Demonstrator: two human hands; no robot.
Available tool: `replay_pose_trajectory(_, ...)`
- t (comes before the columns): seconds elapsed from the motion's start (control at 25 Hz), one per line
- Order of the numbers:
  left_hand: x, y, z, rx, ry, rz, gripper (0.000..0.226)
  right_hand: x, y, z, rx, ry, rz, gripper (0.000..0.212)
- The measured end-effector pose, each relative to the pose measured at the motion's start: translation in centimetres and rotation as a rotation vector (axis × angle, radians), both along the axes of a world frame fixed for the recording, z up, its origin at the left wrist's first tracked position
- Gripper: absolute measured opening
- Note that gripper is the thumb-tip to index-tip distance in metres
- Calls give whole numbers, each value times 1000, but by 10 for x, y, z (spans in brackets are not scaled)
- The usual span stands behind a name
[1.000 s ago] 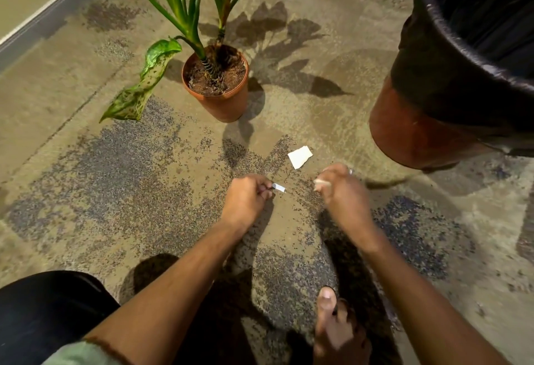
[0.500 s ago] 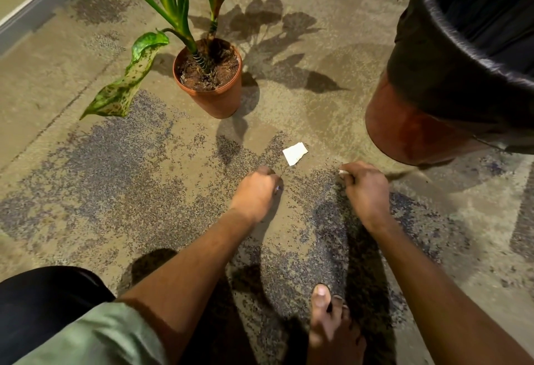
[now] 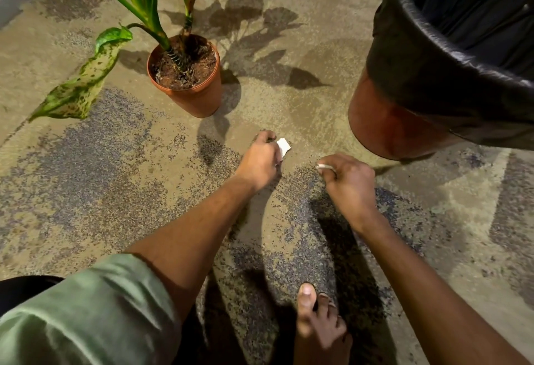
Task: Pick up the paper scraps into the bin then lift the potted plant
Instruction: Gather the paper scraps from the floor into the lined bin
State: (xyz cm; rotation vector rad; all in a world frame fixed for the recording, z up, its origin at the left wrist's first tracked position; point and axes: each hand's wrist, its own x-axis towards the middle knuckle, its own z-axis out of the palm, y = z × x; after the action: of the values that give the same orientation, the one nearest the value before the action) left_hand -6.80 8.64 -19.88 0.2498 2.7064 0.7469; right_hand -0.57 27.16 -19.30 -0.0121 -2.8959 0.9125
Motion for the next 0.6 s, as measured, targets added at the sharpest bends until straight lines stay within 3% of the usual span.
replay_pose_trajectory(0.2,-1,15,-2,-87,45,-61,30,-6,-2,47,4,179,40,14)
replay_pose_trajectory(0.36,-7,19,6,-42,30,-44,22,-17,0,109,-113,391,23,11)
replay_pose_trajectory(0.48,-25,27,42,110,200,51,17,-23,9,159,-133,582,-54,10)
replay_pose_trajectory(0.6,-44,41,115,343,536,136,14,-31,27,198,-255,735,-138,4)
